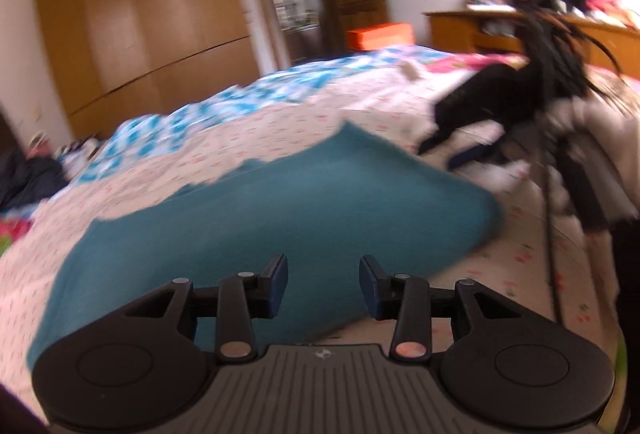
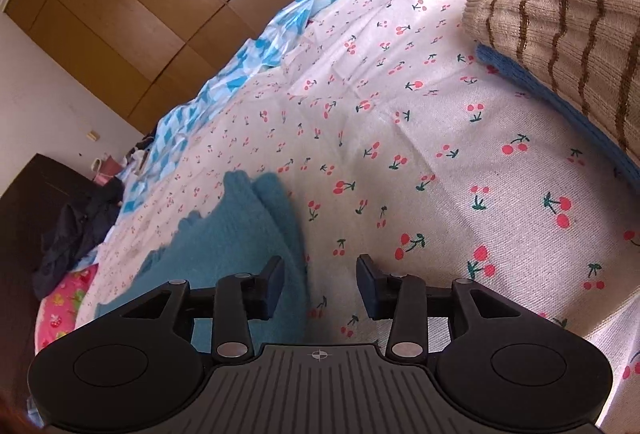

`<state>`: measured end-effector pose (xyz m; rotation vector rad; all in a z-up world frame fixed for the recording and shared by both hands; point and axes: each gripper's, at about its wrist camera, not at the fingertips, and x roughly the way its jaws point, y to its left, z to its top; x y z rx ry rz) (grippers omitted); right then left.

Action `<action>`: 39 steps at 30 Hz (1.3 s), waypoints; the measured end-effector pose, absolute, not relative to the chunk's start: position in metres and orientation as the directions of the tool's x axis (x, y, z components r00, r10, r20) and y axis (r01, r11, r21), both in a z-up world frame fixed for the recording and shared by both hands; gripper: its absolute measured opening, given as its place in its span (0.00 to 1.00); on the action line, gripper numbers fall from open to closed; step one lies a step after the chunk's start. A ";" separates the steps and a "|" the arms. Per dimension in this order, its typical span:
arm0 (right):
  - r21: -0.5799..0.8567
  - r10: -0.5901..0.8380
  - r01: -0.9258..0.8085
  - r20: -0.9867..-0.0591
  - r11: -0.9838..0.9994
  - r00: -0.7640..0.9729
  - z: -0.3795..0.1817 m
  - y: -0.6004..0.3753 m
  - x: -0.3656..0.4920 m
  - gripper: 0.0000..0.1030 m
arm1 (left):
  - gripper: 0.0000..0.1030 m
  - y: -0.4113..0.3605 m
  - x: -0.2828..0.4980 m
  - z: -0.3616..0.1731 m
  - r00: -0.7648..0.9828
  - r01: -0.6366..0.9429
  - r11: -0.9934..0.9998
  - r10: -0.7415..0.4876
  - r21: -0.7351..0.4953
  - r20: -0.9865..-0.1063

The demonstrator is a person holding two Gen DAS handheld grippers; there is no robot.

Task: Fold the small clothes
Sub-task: 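Grasp the sweater side edge with the right gripper and lift it, then fold the held sweater side over onto the other half with the right gripper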

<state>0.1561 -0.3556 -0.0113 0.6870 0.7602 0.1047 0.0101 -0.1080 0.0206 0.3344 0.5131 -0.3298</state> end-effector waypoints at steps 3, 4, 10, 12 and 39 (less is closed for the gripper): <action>0.630 0.356 0.142 -0.594 0.764 0.722 -0.012 -0.360 0.157 0.42 | 0.49 -0.138 0.001 0.010 0.812 0.475 0.813 -0.256 0.337 -0.525; 0.637 0.364 0.139 -0.591 0.758 0.720 -0.012 -0.361 0.157 0.42 | 0.49 -0.146 0.000 0.005 0.811 0.491 0.788 -0.257 0.372 -0.526; 0.677 0.401 0.139 -0.575 0.722 0.713 -0.016 -0.368 0.159 0.43 | 0.49 -0.172 0.009 -0.021 0.809 0.508 0.721 -0.212 0.471 -0.548; 0.704 0.423 0.141 -0.561 0.696 0.711 -0.017 -0.372 0.160 0.43 | 0.50 -0.180 0.012 -0.028 0.824 0.496 0.704 -0.197 0.508 -0.531; 0.883 0.677 0.115 -0.427 0.454 0.599 -0.046 -0.362 0.197 0.63 | 0.31 -0.181 0.049 0.013 0.839 0.416 0.835 -0.200 0.360 -0.507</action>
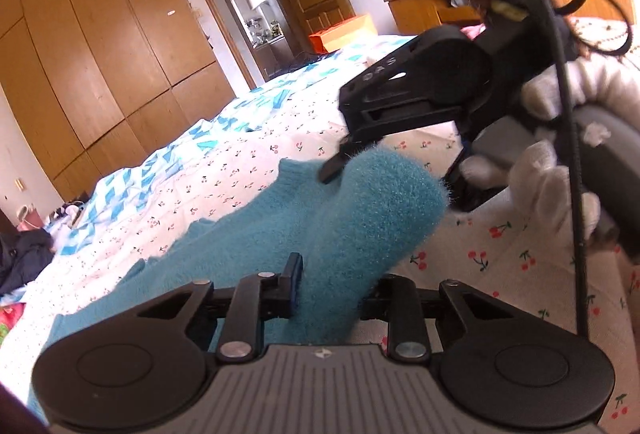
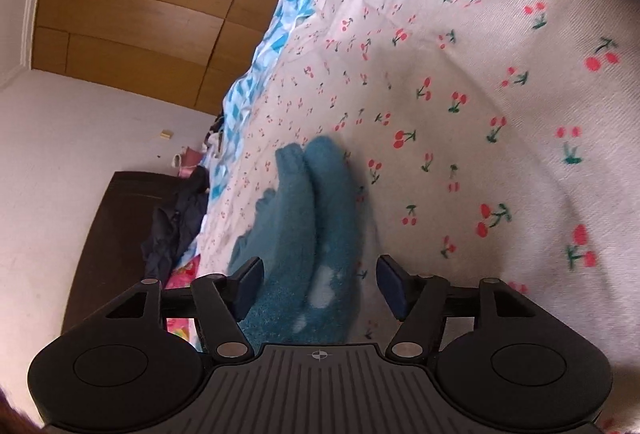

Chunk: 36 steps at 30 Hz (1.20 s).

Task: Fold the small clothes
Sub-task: 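Fold the held sweater side over onto the other half with the right gripper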

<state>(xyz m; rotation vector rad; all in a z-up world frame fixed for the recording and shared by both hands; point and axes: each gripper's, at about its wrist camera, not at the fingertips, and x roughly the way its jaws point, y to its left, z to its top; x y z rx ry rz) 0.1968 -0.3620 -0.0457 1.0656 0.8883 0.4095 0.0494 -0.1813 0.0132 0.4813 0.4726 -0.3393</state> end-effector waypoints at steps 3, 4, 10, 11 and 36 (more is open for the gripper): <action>0.868 0.687 0.119 -0.459 0.482 0.564 -0.051 -0.349 0.211 0.63 | 0.31 -0.179 0.054 0.016 0.838 0.419 0.838 -0.210 0.348 -0.504; 0.868 0.691 0.119 -0.459 0.481 0.559 -0.053 -0.347 0.215 0.63 | 0.31 -0.179 0.055 0.015 0.836 0.419 0.843 -0.212 0.338 -0.506; 0.898 0.712 0.156 -0.423 0.411 0.560 -0.072 -0.344 0.231 0.27 | 0.30 -0.177 0.052 0.016 0.815 0.441 0.838 -0.225 0.321 -0.534; 0.901 0.715 0.162 -0.420 0.402 0.559 -0.074 -0.345 0.229 0.24 | 0.31 -0.179 0.050 0.016 0.809 0.452 0.830 -0.227 0.326 -0.542; 0.902 0.755 0.110 -0.412 0.418 0.510 -0.064 -0.356 0.212 0.26 | 0.36 -0.080 0.125 0.028 0.870 0.139 0.944 0.027 0.299 -0.491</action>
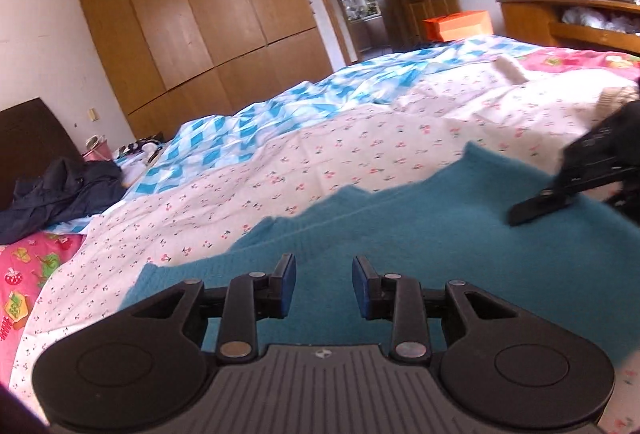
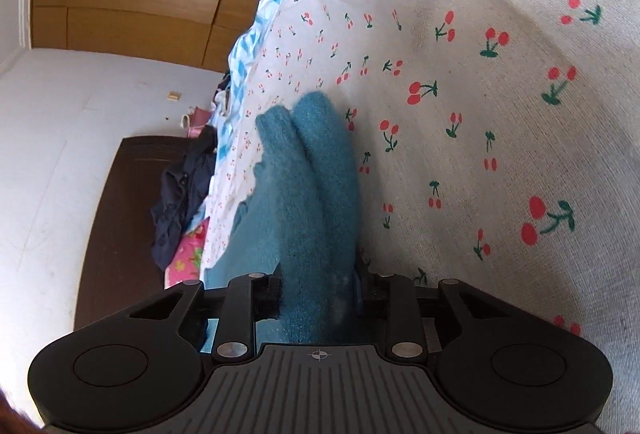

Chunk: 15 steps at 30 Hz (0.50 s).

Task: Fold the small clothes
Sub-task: 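Fold the held sweater side over onto the other half with the right gripper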

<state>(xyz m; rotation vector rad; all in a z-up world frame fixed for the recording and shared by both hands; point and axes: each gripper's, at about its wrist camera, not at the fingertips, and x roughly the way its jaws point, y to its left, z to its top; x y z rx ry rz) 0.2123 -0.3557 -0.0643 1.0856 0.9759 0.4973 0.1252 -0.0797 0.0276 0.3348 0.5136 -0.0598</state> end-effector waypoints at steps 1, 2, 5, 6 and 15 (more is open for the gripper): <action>0.907 0.755 0.117 -0.403 0.403 0.518 -0.064 -0.356 0.210 0.25 | 0.36 -0.075 0.131 0.024 0.876 0.122 0.946 0.039 0.299 -0.481; 0.916 0.756 0.131 -0.388 0.380 0.527 -0.063 -0.356 0.207 0.25 | 0.36 -0.070 0.137 0.021 0.881 0.104 0.949 0.052 0.298 -0.471; 0.961 0.780 0.170 -0.278 0.220 0.561 -0.061 -0.354 0.193 0.24 | 0.36 -0.054 0.160 0.002 0.854 0.102 0.953 0.063 0.284 -0.517; 0.971 0.789 0.171 -0.236 0.168 0.568 -0.056 -0.350 0.187 0.24 | 0.36 -0.048 0.168 -0.007 0.826 0.128 0.958 0.040 0.255 -0.563; 0.966 0.742 0.233 -0.237 0.112 0.627 0.016 -0.266 0.171 0.24 | 0.33 -0.025 0.158 -0.014 0.844 0.161 0.979 -0.071 0.124 -0.532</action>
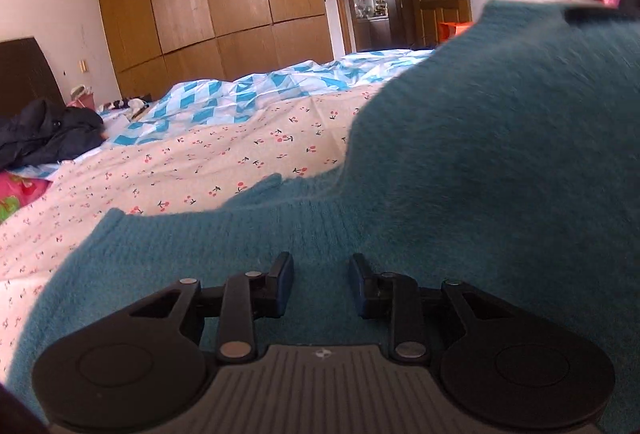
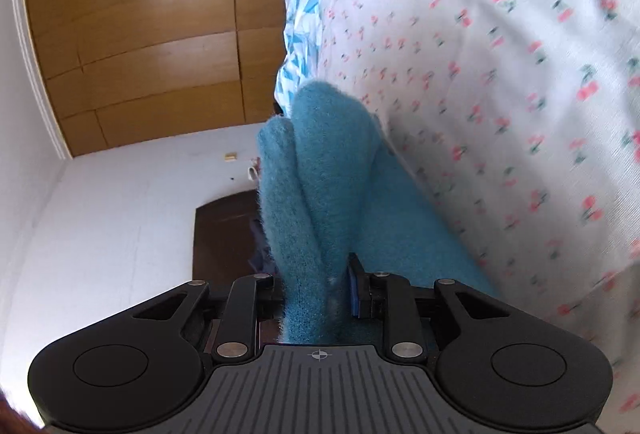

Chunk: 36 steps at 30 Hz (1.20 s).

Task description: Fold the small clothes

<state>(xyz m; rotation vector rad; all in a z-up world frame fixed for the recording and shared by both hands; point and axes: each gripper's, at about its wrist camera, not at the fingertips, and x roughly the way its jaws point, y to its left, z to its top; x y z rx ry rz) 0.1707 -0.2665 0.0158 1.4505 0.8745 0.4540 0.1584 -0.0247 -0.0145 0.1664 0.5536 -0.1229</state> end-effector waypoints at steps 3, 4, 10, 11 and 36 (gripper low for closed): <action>0.954 0.713 0.245 -0.294 0.174 0.637 0.040 -0.240 0.175 0.24 | 0.34 -0.006 0.145 -0.004 0.835 0.158 0.983 -0.083 0.092 -0.545; 0.949 0.704 0.266 -0.307 0.172 0.640 0.044 -0.231 0.176 0.25 | 0.34 -0.001 0.143 -0.006 0.817 0.173 0.982 -0.098 0.079 -0.569; 0.921 0.684 0.340 -0.374 0.191 0.626 0.048 -0.177 0.170 0.25 | 0.35 0.006 0.140 -0.015 0.809 0.201 0.978 -0.131 0.059 -0.572; 0.916 0.681 0.351 -0.382 0.192 0.625 0.049 -0.170 0.170 0.25 | 0.35 0.011 0.140 -0.012 0.803 0.206 0.978 -0.145 0.041 -0.578; 0.846 0.737 0.191 -0.529 0.498 0.421 0.047 -0.037 0.212 0.55 | 0.36 0.166 -0.023 0.037 0.901 -0.179 0.868 -0.045 -0.463 -0.431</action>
